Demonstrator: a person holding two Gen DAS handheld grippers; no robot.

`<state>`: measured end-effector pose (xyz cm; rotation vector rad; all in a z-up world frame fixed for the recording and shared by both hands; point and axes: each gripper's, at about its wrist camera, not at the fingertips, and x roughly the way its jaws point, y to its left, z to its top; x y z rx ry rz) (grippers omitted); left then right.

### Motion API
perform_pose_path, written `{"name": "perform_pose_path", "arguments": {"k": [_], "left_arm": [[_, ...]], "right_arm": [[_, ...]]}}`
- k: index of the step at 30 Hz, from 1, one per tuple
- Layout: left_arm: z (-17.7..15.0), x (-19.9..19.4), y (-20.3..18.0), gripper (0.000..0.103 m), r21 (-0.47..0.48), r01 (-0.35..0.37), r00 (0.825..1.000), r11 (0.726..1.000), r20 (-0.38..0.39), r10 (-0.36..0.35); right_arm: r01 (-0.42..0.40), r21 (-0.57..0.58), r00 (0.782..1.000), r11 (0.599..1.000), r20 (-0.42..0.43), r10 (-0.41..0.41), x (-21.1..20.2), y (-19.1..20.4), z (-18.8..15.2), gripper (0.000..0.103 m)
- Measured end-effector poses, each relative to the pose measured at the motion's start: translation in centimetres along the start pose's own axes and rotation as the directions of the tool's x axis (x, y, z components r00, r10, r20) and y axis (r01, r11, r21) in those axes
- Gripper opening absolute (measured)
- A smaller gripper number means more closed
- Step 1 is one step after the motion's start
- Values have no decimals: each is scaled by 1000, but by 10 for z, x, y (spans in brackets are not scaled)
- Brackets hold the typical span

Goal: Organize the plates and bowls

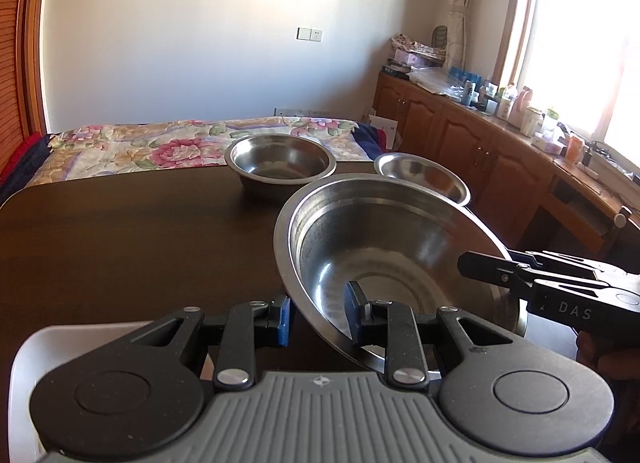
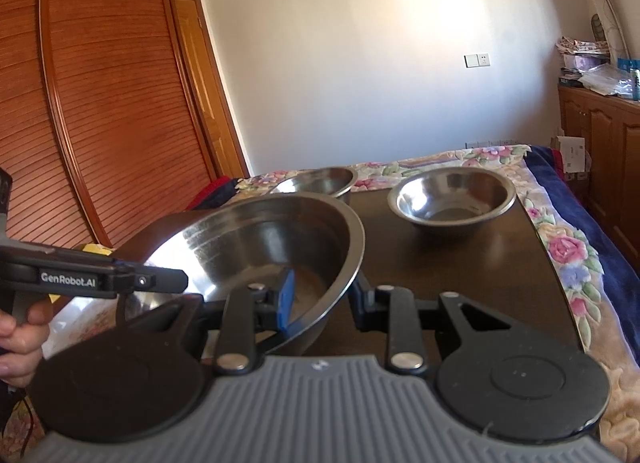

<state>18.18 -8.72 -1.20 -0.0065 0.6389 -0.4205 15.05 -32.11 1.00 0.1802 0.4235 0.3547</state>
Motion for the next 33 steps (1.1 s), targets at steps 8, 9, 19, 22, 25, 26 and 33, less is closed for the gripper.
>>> {"name": "perform_pose_path", "arguments": {"k": [8,9,19,22,25,26,33], "left_arm": [[-14,-17,-4,29,2,19,1000,1000,8,-19],[-17,-19,-6,29,5,21,1000,1000,7,-21],[-39,-23,-10,29,6,36,999,999,-20,-35],[-44,-24,-12,30,7,42,999,999,-26,-42],[-48,-24,-13,30,9,47,998,999,-30,-46],[-48,-24,-13,30,12,48,998,999,-30,-47],[-50,-23,-12,31,10,51,998,999,-30,-51]], "right_arm": [[19,-3,1000,1000,-2,-19,-14,9,-8,31],[23,-3,1000,1000,-1,-23,-16,10,-10,31],[50,-3,998,999,-23,-50,-26,14,-27,31],[55,0,998,998,-27,-55,-28,14,-30,31],[56,5,998,998,-30,-56,-29,14,-33,31],[53,5,998,999,-29,-52,-30,15,-33,31],[54,4,998,999,-29,-54,-30,15,-33,31]]}}
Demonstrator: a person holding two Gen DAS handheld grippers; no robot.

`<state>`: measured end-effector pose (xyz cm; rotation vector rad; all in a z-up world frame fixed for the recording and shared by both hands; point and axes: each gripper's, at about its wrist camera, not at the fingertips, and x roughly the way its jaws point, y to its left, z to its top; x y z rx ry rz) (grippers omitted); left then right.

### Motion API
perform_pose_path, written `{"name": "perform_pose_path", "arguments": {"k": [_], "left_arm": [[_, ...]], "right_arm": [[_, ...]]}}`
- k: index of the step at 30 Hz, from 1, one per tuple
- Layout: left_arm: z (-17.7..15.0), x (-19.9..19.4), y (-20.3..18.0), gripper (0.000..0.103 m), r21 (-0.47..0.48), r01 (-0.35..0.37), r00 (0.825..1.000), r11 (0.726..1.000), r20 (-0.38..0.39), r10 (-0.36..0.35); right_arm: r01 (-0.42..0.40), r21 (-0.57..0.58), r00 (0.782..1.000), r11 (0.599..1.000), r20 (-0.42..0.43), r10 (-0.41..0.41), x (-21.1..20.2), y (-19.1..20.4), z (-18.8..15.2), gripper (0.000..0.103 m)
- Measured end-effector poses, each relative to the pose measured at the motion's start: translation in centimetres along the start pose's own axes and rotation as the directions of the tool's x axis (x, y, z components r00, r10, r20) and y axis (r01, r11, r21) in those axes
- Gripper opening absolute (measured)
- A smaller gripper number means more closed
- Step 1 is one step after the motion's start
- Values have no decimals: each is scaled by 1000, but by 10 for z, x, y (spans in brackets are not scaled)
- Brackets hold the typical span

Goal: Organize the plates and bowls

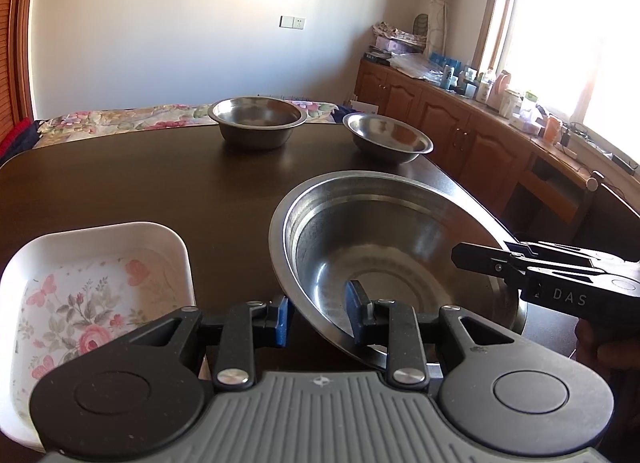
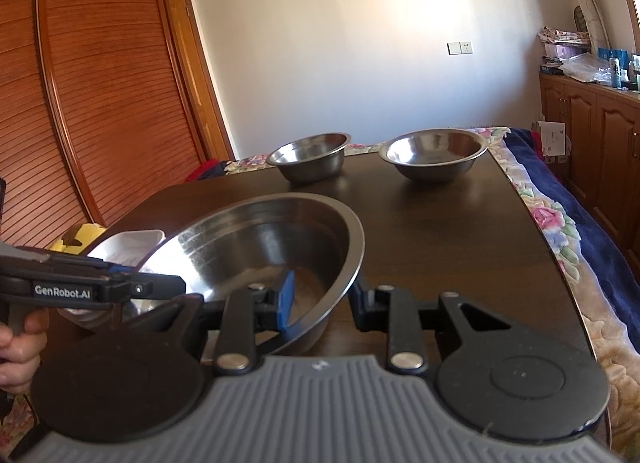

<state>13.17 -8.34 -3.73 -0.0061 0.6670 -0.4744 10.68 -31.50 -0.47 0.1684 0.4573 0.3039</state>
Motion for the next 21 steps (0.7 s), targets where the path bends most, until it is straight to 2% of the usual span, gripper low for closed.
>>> {"name": "perform_pose_path", "arguments": {"k": [7,9,10,11,12,15,21], "left_arm": [[-2,-1,3,32,-5,1,1000,1000,5,-1],[-1,-1,3,42,-6,-6,1000,1000,8,6],[0,-2,3,46,-6,-11,1000,1000,14,11],[0,-3,4,54,-4,-15,1000,1000,21,15],[1,-5,4,59,-1,-19,999,1000,30,19],[4,-9,5,62,-2,-25,999,1000,47,25],[10,-15,8,66,10,-47,996,999,74,46]], "right_arm": [[-2,-10,1000,1000,-4,2,2,2,0,32],[4,-16,1000,1000,-4,-4,2,2,1,34],[6,-19,1000,1000,-1,-6,1,2,1,39],[8,-22,1000,1000,2,-8,0,2,3,43],[10,-26,1000,1000,5,-10,-1,2,4,44],[13,-32,1000,999,18,-13,-4,1,9,48],[29,-46,999,999,41,-27,-8,-1,18,50]]}}
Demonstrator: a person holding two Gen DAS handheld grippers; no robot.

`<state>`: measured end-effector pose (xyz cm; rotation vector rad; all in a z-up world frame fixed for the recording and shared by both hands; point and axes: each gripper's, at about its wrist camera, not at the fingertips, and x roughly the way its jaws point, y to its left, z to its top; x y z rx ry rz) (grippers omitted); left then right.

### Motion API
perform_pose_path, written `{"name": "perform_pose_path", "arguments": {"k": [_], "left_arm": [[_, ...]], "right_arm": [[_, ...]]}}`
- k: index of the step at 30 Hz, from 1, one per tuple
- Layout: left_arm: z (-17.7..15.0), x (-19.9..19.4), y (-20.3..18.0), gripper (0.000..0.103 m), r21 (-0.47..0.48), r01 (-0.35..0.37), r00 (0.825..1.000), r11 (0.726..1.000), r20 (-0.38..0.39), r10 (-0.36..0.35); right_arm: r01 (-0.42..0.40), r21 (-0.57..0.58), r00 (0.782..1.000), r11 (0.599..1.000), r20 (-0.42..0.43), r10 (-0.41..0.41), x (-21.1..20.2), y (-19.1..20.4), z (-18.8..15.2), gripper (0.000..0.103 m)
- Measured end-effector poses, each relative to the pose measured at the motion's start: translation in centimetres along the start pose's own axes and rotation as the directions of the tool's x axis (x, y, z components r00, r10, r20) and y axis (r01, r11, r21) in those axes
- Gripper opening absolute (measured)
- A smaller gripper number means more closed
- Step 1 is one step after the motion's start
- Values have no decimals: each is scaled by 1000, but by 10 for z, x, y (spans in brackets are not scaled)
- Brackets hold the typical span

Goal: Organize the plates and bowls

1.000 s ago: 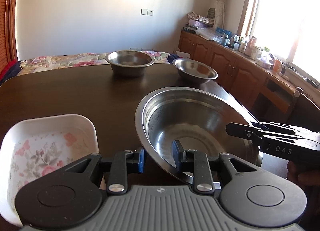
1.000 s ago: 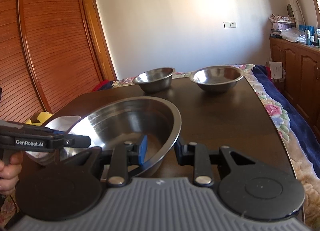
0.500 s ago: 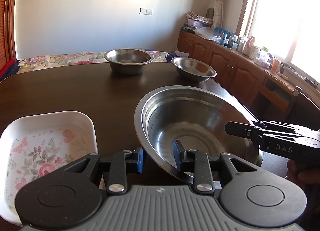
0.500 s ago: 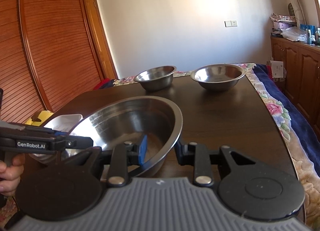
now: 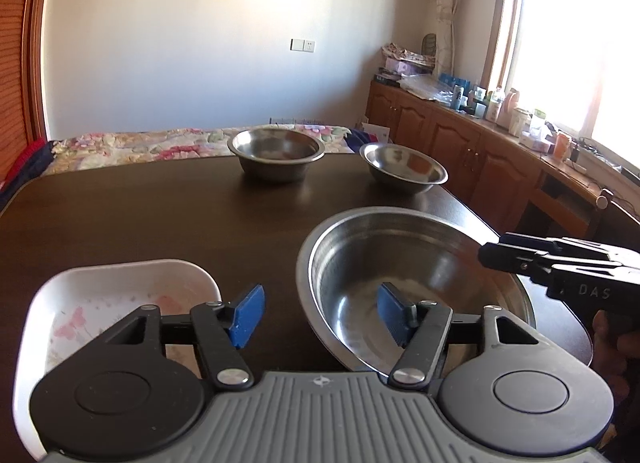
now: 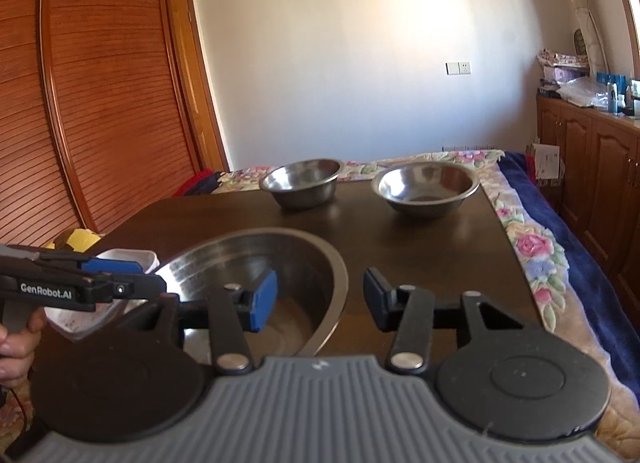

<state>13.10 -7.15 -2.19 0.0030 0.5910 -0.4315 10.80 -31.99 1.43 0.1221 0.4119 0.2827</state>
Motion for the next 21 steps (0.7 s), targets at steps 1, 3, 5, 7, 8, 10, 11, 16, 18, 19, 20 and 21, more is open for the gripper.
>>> {"name": "perform_pose_path", "arguments": {"k": [1,3,5,7,8,10,11,16,18,19,20,21], "left_arm": [[1,0,1,66,1,-3,1000,1000,3,3],[3,-1,2,68,3,-9,1000,1000,9,9],[5,0,3,69,4,-17,1000,1000,13,17],[7,1,5,69,5,-20,1000,1000,15,20],[8,1,6,69,6,-22,1000,1000,16,22],[11,1,7,69,10,-24,1000,1000,16,24],[14,2,8,69,14,-26,1000,1000,17,26],[28,7,11,69,25,-47,998,999,30,46],[33,10,13,69,22,-55,998,998,33,54],[37,12,14,69,18,-58,998,998,34,57],[40,14,16,69,15,-60,998,998,35,60],[43,16,17,69,12,-63,997,998,35,63]], "right_arm": [[3,-3,1000,1000,3,-3,0,0,2,50],[8,-8,1000,1000,7,-8,0,-1,5,51],[11,-14,1000,1000,10,-10,0,-1,8,51],[12,-21,1000,1000,13,-11,1,-2,11,51],[11,-24,1000,1000,15,-11,2,-3,13,51],[8,-32,1000,999,19,-7,3,-5,18,51],[6,-38,1000,999,22,-5,4,-5,21,52],[6,-75,999,997,35,-4,10,-10,36,52],[4,-84,999,996,33,-1,13,-12,41,52],[2,-91,1000,996,31,1,16,-13,45,52],[0,-99,1000,995,29,3,18,-14,48,52],[-2,-106,1000,994,27,4,20,-14,50,52]]}}
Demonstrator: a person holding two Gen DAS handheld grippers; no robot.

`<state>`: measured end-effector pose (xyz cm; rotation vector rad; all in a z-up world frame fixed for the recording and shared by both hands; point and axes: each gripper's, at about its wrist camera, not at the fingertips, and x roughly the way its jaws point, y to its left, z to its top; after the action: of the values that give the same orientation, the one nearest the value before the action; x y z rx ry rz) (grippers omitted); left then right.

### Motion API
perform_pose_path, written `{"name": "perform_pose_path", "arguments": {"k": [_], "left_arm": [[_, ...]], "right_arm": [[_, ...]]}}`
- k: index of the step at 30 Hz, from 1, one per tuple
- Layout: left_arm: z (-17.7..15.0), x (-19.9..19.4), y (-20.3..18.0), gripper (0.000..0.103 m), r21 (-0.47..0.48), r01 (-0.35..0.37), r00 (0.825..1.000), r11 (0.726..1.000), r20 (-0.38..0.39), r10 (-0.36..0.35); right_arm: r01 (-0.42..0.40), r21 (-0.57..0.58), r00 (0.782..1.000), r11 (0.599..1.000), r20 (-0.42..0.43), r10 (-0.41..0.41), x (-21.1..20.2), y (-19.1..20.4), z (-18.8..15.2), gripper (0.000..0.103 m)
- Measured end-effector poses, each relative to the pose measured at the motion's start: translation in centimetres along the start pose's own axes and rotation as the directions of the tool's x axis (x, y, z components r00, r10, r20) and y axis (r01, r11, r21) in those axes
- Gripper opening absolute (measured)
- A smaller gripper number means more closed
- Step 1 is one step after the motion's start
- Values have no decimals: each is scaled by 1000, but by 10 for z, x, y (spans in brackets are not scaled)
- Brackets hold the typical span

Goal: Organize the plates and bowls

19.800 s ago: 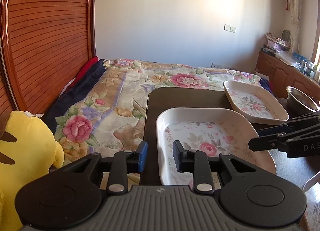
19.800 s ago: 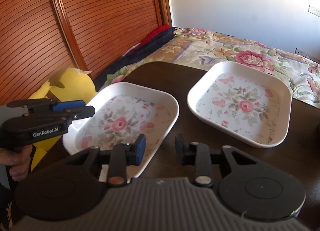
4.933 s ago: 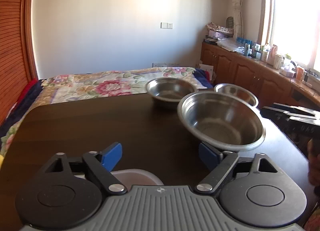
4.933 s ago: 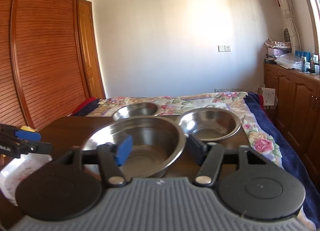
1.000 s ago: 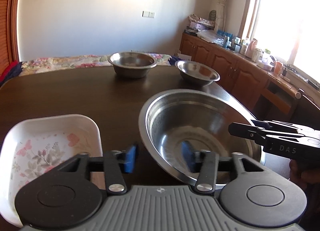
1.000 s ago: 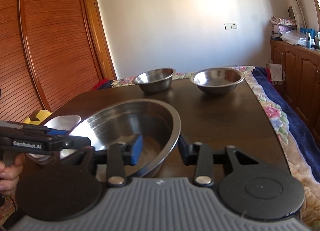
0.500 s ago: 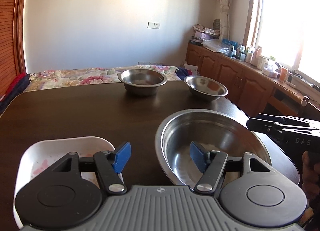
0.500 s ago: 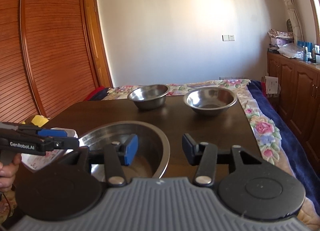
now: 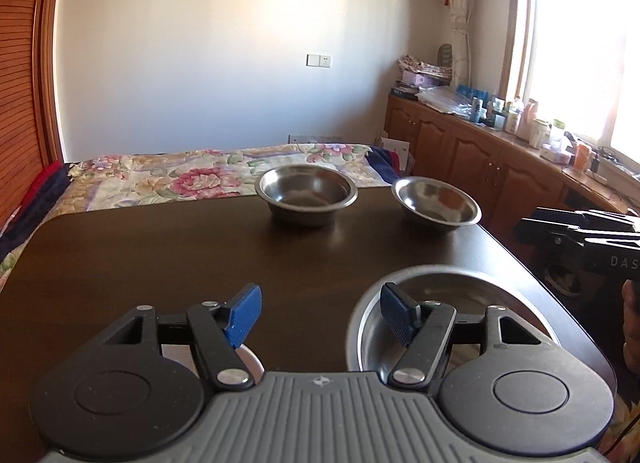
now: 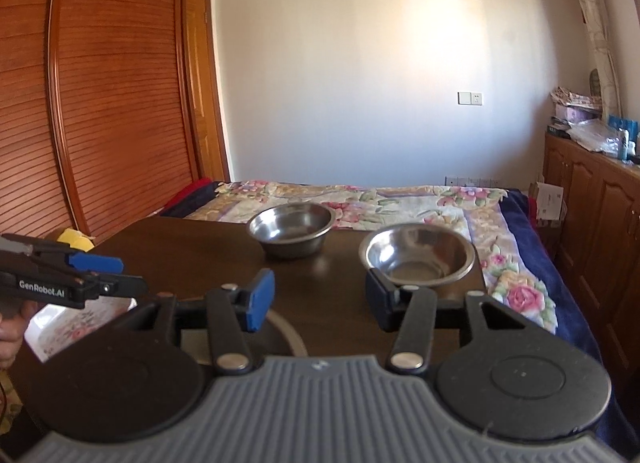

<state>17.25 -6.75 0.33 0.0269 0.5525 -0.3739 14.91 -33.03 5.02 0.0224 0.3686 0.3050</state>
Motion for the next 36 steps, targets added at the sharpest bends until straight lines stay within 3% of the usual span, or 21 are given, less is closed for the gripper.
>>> {"name": "perform_pose_path", "arguments": {"k": [16,36], "left_arm": [[55,52,26,69,13,-44,999,999,-11,44],[88,122,39,69,64,-46,998,997,-36,48]], "right_arm": [[-33,-47,999,998,-31,32,56,-16,42,58],[-103,-39,984,994,-148,96,152,-15,56,58]]}}
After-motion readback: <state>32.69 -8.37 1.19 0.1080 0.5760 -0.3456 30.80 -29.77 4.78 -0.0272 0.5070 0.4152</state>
